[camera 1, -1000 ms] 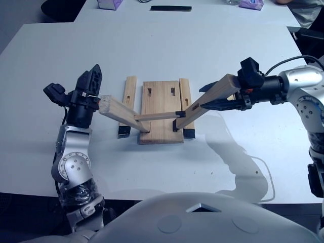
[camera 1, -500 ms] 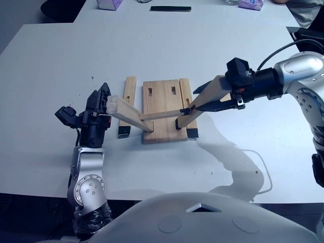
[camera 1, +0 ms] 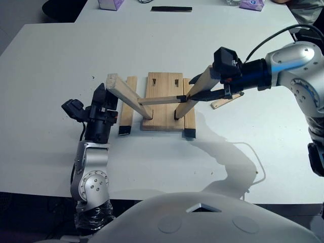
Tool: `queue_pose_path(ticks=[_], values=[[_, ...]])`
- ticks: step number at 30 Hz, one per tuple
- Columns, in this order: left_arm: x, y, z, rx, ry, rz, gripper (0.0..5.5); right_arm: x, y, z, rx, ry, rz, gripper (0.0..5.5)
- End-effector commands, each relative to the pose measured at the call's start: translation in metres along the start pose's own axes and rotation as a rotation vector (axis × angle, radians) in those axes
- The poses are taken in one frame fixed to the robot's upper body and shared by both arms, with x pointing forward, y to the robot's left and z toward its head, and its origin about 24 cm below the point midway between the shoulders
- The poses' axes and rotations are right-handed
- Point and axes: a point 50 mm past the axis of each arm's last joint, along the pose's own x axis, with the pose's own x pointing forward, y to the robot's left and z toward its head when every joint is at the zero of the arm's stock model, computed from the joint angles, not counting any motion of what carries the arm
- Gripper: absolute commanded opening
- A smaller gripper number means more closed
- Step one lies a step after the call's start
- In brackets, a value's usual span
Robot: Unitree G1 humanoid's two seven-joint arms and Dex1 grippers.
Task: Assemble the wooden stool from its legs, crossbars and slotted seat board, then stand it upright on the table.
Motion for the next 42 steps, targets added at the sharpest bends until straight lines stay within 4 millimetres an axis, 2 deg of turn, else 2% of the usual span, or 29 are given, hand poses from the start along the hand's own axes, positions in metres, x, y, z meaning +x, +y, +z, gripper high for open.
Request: queue_pose_path(ticks=[1, 3, 7, 11, 13, 15, 16, 17, 18, 19, 21, 23, 25, 29, 32, 36, 38, 42], values=[[0.003, 0.004, -0.008, 0.002, 0.015, 0.008, 3.59, 0.009, -0.012, -0.016, 0.043, 0.084, 0.018, 2.03], [0.005, 0.006, -0.009, 0.008, 0.012, 0.012, 3.59, 0.011, -0.012, -0.03, 0.039, 0.129, 0.009, 2.03], [0.006, 0.006, -0.002, 0.014, -0.033, 0.038, 3.59, 0.017, 0.001, -0.049, 0.048, 0.16, 0.025, 2.03], [0.008, 0.002, 0.009, 0.041, -0.066, 0.041, 3.59, 0.018, 0.006, -0.052, 0.075, 0.153, 0.02, 2.03], [0.009, -0.002, 0.027, 0.089, -0.128, 0.049, 3.59, 0.017, 0.004, -0.051, 0.083, 0.15, 0.015, 2.03], [0.015, -0.018, 0.062, 0.134, -0.253, 0.006, 3.59, 0.017, 0.002, -0.051, 0.091, 0.148, 0.013, 2.03], [0.024, -0.039, 0.085, 0.154, -0.327, -0.083, 3.59, 0.016, 0.002, -0.051, 0.097, 0.148, 0.007, 2.03], [0.032, -0.062, 0.1, 0.153, -0.364, -0.177, 3.59, 0.015, 0.002, -0.052, 0.103, 0.148, 0.002, 2.03], [0.04, -0.088, 0.104, 0.177, -0.335, -0.281, 3.59, 0.016, 0.002, -0.053, 0.108, 0.148, 0.0, 2.03], [0.045, -0.109, 0.1, 0.201, -0.276, -0.357, 3.59, 0.016, 0.002, -0.053, 0.111, 0.148, 0.002, 2.03], [0.048, -0.141, 0.076, 0.227, -0.118, -0.47, 3.59, 0.018, 0.003, -0.052, 0.115, 0.147, 0.008, 2.03], [0.048, -0.153, 0.047, 0.231, 0.053, -0.481, 3.33, 0.021, 0.003, -0.049, 0.115, 0.142, 0.017, 2.03], [0.048, -0.147, 0.017, 0.281, 0.216, -0.412, 2.95, 0.024, 0.003, -0.046, 0.114, 0.137, 0.022, 2.03], [0.043, -0.12, -0.027, 0.416, 0.421, -0.19, 2.15, 0.026, 0.001, -0.037, 0.118, 0.115, 0.02, 2.03], [0.035, -0.103, -0.046, 0.518, 0.489, -0.084, 1.63, 0.025, -0.001, -0.027, 0.104, 0.11, 0.017, 2.03], [0.019, -0.093, -0.071, 0.556, 0.624, -0.066, 0.86, 0.027, -0.004, -0.01, 0.073, 0.109, 0.039, 2.03], [0.017, -0.089, -0.077, 0.562, 0.645, -0.063, 0.56, 0.028, -0.004, -0.005, 0.063, 0.105, 0.048, 2.03], [0.033, -0.101, -0.057, 0.53, 0.474, -0.128, 0.03, 0.026, -0.006, -0.005, 0.065, 0.107, 0.035, 2.03]])
